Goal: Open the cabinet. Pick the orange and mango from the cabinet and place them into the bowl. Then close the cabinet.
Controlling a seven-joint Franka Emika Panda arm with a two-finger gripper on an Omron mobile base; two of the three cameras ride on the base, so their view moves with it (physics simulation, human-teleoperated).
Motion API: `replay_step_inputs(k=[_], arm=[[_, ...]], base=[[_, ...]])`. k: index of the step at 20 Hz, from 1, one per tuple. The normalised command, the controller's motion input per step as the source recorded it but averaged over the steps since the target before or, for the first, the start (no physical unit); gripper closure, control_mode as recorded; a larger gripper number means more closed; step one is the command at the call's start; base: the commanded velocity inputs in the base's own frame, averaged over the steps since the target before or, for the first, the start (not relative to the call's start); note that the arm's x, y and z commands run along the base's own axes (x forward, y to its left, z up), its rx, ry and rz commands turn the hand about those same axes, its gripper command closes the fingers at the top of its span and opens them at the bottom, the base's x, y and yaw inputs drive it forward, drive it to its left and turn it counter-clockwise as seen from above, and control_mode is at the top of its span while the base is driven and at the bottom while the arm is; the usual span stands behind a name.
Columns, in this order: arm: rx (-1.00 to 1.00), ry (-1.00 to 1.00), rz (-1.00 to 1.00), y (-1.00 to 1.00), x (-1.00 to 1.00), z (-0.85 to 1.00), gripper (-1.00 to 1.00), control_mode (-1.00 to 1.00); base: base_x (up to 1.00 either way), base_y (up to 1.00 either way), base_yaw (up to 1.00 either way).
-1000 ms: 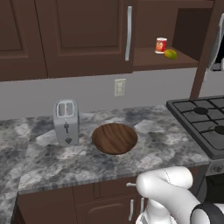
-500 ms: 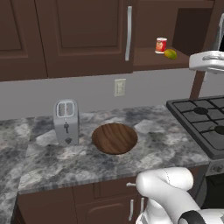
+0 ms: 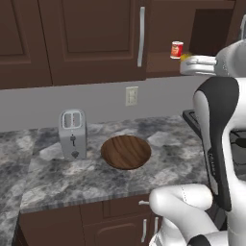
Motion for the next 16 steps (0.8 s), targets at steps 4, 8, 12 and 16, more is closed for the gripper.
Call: replay_step_inputs(k=[4, 8, 12, 16], arm=[[-0.11, 0.02, -0.20, 0.00, 0.44, -0.09, -1.00, -1.00], [-0.12, 0.03, -0.15, 0.00, 0.40, -0.11, -1.00, -1.00], [-0.09, 0.06, -0.17, 0.00, 0.27, -0.02, -1.00, -1.00], [-0.08, 0.05, -0.14, 0.00, 0.27, 0.00, -1.00, -1.00]], base=[[0.00, 0.00, 0.00], [0.00, 0.00, 0.00], [0.00, 0.00, 0.00], [0.00, 0.00, 0.00]])
